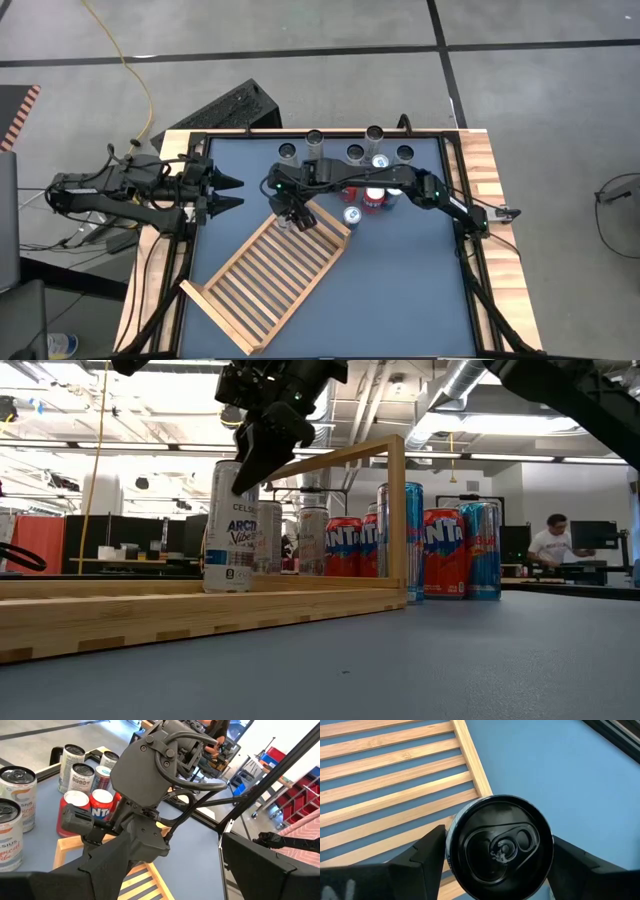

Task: Place canned beverage on shelf
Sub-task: Put the left white blue soda can on the shelf

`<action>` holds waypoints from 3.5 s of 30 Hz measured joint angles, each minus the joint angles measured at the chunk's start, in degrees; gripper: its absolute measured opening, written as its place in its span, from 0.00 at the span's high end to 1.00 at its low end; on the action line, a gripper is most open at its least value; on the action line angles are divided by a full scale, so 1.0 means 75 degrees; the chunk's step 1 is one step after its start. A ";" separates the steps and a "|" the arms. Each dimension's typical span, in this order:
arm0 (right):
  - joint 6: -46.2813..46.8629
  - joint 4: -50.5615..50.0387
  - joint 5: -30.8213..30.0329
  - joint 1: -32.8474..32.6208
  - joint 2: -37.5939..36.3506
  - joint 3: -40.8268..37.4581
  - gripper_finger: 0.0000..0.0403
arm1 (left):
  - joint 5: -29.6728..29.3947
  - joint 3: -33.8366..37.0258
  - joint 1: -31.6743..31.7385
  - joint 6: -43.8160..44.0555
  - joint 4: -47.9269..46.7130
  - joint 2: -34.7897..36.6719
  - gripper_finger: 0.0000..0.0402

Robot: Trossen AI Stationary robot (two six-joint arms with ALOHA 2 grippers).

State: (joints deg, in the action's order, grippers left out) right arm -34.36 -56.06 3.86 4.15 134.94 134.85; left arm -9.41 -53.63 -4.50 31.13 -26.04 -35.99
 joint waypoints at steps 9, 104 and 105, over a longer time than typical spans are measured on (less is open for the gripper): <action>-0.0154 -0.0126 -0.0384 -0.0152 -0.0015 0.0012 0.23 | 0.0003 0.0000 -0.0002 0.0092 0.0000 -0.0002 0.25; 0.3315 -0.3655 -0.1479 0.6161 -0.2554 -0.0076 0.19 | -0.2418 -0.4779 -0.0710 0.1339 -0.4133 -0.7204 0.25; 0.3315 -0.3654 -0.1478 0.6162 -0.2554 -0.0076 0.19 | -0.2525 -0.4849 -0.0725 0.1378 -0.4309 -0.7344 0.25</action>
State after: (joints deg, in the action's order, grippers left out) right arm -9.50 -83.46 -7.23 50.37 115.79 134.28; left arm -28.35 -89.99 -9.94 41.46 -58.36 -91.07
